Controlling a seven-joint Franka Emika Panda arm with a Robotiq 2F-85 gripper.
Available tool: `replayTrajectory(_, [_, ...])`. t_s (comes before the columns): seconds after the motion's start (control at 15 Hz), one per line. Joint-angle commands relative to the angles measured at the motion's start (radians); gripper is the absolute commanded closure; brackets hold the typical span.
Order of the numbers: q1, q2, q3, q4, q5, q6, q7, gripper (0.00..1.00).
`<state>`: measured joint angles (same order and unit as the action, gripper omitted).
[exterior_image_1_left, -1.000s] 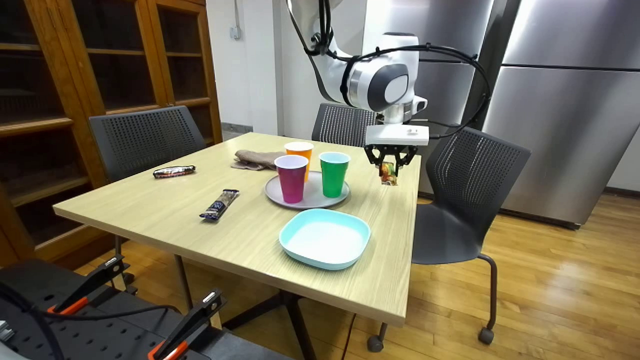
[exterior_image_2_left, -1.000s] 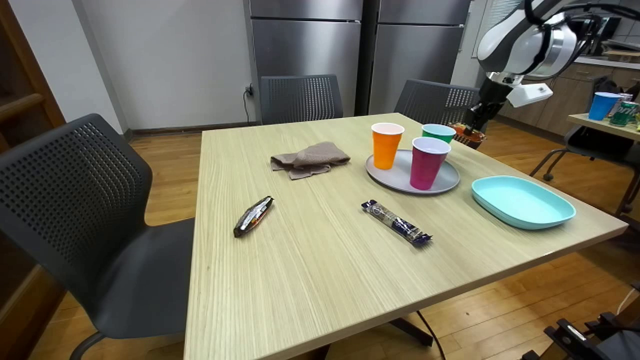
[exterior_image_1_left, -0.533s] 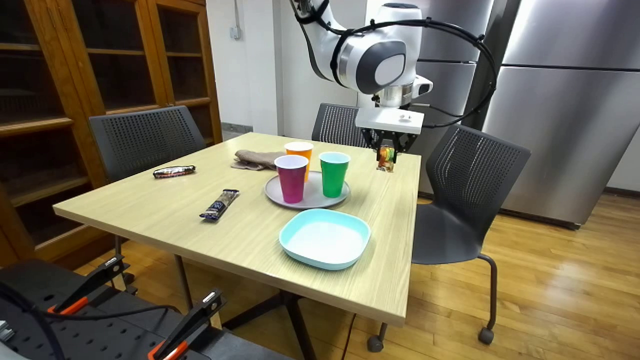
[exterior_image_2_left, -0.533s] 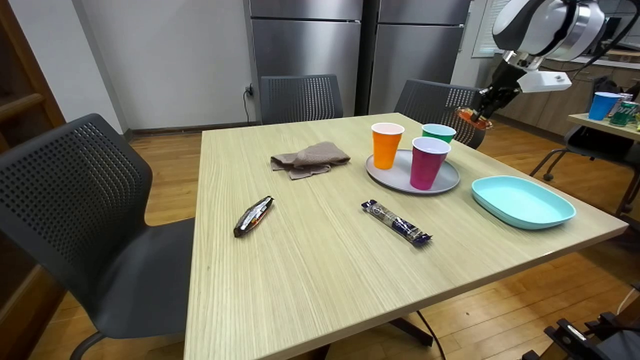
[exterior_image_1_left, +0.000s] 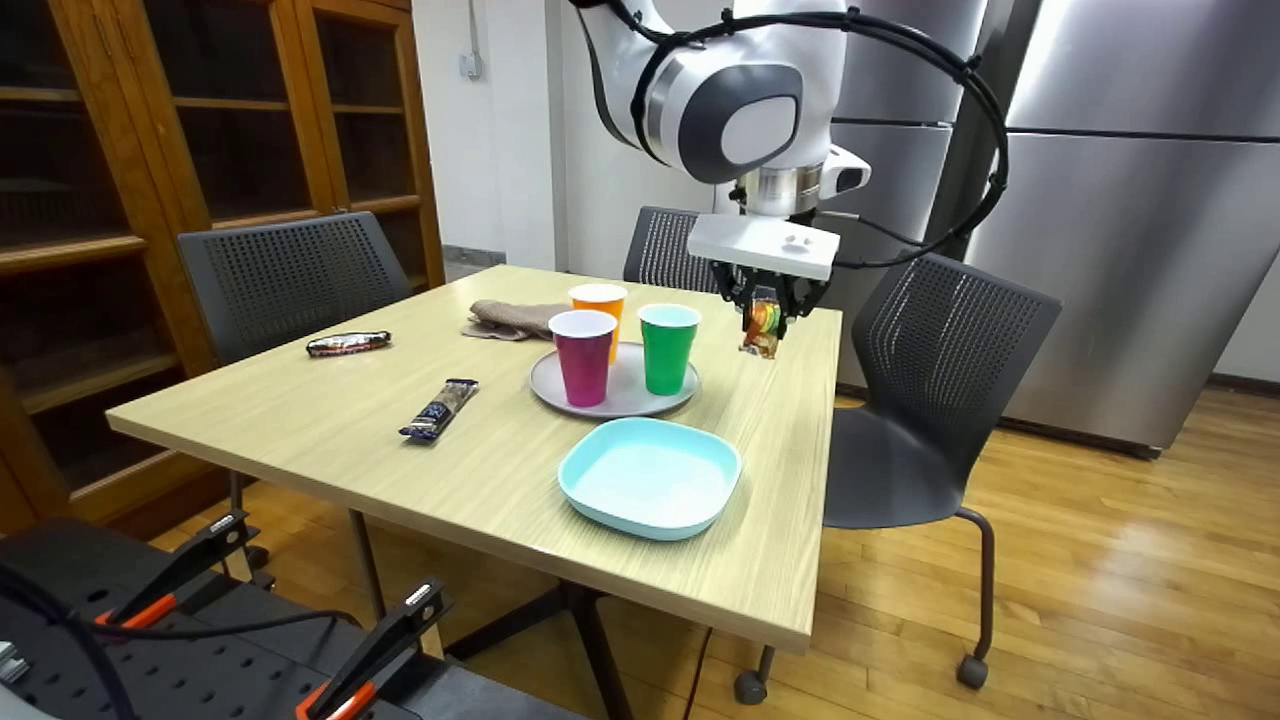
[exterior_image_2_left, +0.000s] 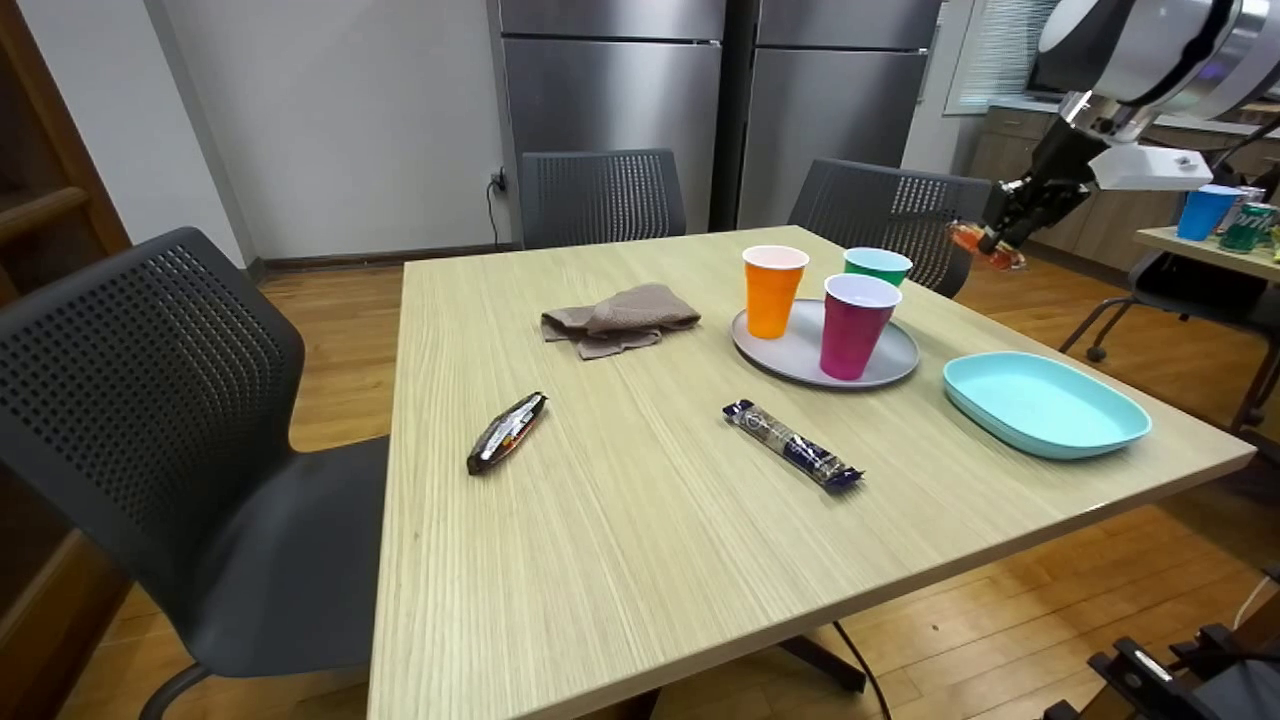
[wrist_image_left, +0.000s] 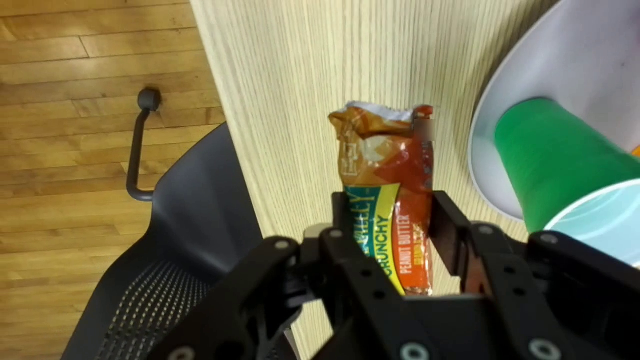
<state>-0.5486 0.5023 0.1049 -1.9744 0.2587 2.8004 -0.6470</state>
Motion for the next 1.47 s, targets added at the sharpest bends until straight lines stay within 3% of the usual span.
replayTrajectory(0.0, [-0.033, -0.119, -0.002, -0.138, 0.007, -0.004, -0.050, 0.83])
replayTrajectory(0.27, [-0.043, -0.193, -0.009, -0.238, 0.032, -0.006, -0.081, 0.83])
replayTrajectory(0.4, [-0.062, -0.222, 0.012, -0.290, 0.095, 0.011, -0.112, 0.83])
replayTrajectory(0.73, [-0.029, -0.258, -0.019, -0.392, 0.188, 0.049, -0.166, 0.83])
replayTrajectory(1.4, [-0.020, -0.226, -0.035, -0.512, 0.122, 0.197, -0.122, 0.83])
